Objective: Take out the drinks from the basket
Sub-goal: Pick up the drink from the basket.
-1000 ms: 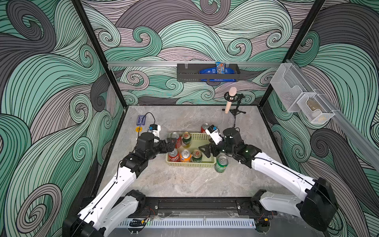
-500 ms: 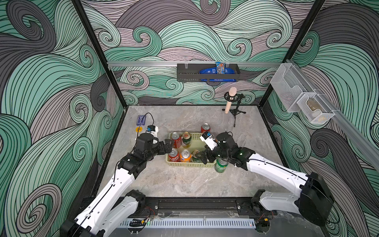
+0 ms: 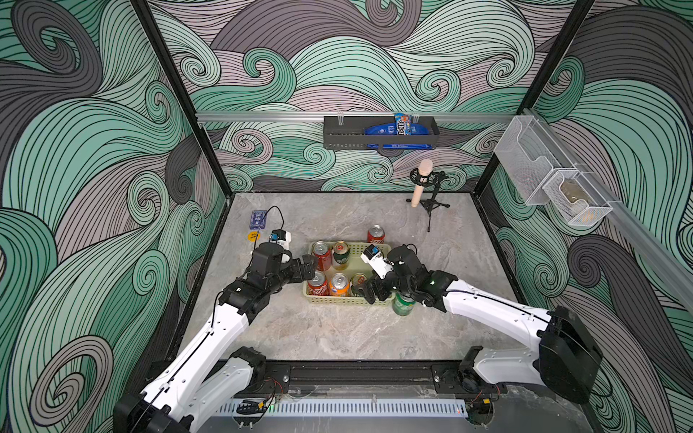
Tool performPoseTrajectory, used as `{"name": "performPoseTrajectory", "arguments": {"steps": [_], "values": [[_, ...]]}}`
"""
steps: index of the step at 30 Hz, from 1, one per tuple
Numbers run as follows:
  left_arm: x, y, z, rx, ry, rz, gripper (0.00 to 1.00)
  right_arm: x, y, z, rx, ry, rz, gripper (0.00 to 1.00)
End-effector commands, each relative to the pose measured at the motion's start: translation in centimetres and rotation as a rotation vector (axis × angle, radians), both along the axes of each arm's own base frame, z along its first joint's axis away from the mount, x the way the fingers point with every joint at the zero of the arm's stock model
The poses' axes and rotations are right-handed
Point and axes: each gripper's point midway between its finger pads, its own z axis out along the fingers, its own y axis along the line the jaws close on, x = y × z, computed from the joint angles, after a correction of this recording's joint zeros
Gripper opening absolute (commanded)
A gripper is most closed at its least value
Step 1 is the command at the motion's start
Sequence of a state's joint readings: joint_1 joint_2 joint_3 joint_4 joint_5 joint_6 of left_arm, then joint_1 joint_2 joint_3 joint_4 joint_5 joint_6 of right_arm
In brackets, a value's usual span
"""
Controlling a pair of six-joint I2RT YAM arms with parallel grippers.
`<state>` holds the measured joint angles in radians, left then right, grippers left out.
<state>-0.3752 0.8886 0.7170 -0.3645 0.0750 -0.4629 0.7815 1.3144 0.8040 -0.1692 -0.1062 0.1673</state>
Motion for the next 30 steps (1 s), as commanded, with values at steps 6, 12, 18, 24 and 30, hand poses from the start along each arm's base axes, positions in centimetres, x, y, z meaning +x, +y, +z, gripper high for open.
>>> {"name": "performPoseTrajectory", "arguments": {"steps": [6,12,18,24,30], "values": [[0.1,0.0,-0.2,0.002,-0.003,-0.01,0.99,-0.1,0.6,-1.1,-0.038,0.012,0.004,0.95],[0.1,-0.1,-0.2,0.001,-0.002,-0.011,0.99,-0.1,0.7,-2.4,-0.073,0.026,0.0,0.95],[0.1,-0.2,-0.2,-0.001,-0.003,-0.016,0.99,0.3,0.9,-3.2,-0.085,0.032,-0.014,0.95],[0.1,-0.2,-0.2,-0.004,-0.003,-0.02,0.99,0.5,1.5,-3.7,-0.067,0.056,-0.025,0.95],[0.0,-0.3,-0.2,-0.006,-0.002,-0.023,0.99,0.8,1.6,-4.3,-0.059,0.054,-0.04,0.94]]}}
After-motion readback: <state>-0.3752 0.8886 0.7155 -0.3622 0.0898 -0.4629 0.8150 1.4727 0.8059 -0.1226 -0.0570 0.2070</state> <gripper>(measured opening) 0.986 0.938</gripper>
